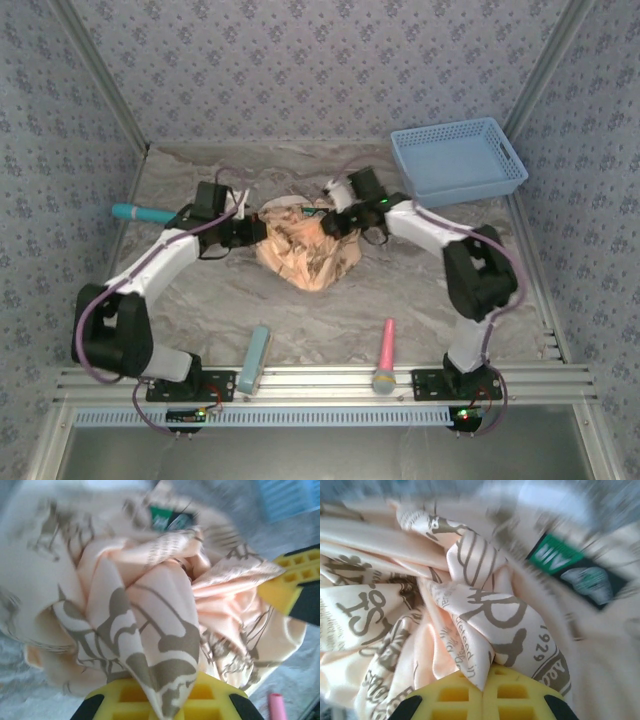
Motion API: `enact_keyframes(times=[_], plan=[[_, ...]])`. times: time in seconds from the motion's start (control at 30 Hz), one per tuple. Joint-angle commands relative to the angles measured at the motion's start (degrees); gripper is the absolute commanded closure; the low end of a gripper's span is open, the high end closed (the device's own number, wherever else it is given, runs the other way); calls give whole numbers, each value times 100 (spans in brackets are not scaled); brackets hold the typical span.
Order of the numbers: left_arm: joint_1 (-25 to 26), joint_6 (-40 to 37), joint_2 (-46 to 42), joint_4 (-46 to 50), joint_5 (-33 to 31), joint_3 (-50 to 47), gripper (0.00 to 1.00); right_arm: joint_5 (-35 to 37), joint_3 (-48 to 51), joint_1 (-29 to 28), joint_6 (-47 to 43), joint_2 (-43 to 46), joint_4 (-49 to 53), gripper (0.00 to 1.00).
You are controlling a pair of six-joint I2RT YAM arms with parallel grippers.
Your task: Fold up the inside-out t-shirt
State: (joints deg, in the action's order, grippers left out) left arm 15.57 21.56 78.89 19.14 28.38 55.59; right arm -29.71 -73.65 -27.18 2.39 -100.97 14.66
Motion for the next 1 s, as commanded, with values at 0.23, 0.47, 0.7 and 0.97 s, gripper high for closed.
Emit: enact_keyframes(times=[0.23, 0.47, 0.7, 0.97], plan=[[-52, 665, 507, -2756, -796, -1651, 100, 92, 2411, 1304, 885, 986, -371, 98], [308, 283, 535, -2559, -438, -1668, 46, 546, 2102, 750, -148, 1434, 420, 62], [1282, -1125, 119, -544, -1107, -385, 43, 1501, 1572, -480, -1688, 1784, 543, 60], [1702, -1345, 959, -289, -1695, 188, 43, 2177, 1327, -982, -1751, 850, 357, 56]])
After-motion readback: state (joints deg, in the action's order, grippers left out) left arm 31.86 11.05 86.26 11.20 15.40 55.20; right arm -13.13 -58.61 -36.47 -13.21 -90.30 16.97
